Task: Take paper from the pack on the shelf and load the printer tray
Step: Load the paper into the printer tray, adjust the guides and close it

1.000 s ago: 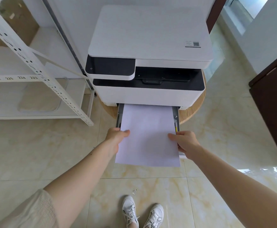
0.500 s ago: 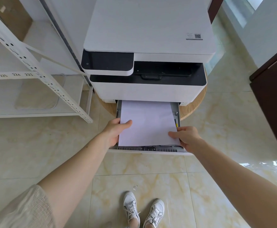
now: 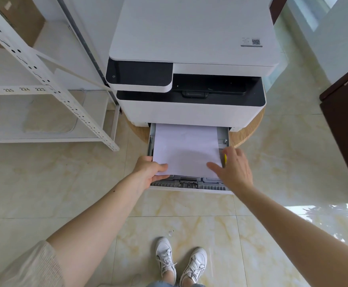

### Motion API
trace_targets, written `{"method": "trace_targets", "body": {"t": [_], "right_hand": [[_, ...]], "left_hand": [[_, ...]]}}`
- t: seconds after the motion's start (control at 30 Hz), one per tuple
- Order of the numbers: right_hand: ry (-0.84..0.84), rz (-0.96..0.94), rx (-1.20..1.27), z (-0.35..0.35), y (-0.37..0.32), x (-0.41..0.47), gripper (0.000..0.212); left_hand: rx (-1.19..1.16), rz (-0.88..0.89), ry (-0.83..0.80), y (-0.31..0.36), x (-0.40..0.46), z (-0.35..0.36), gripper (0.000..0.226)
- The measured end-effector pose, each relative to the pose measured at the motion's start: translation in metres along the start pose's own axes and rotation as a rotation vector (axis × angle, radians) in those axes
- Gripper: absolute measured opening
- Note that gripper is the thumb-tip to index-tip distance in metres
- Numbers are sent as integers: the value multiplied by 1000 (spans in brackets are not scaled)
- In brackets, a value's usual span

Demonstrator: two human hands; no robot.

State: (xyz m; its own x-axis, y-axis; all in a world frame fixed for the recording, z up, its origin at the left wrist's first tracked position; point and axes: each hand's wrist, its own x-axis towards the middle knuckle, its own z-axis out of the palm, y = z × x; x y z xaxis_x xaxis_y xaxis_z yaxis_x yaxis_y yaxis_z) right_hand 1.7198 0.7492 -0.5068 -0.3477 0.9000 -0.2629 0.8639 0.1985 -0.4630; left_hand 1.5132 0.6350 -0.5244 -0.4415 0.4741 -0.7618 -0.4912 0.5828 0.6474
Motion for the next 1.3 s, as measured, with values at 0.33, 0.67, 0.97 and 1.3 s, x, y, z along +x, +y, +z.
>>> {"method": "trace_targets", "body": {"t": [0.33, 0.67, 0.97, 1.3], "right_hand": [[58, -721, -191, 31, 5, -4, 13], [39, -902, -344, 47, 15, 5, 23], [71, -959, -159, 38, 13, 5, 24], [119, -912, -139, 36, 6, 4, 16]], "left_hand": [[-54, -6, -15, 0, 0, -1, 29], [132, 157, 82, -12, 1, -1, 33], [-9, 136, 136, -8, -4, 1, 29], [-25, 89, 63, -7, -6, 0, 26]]}}
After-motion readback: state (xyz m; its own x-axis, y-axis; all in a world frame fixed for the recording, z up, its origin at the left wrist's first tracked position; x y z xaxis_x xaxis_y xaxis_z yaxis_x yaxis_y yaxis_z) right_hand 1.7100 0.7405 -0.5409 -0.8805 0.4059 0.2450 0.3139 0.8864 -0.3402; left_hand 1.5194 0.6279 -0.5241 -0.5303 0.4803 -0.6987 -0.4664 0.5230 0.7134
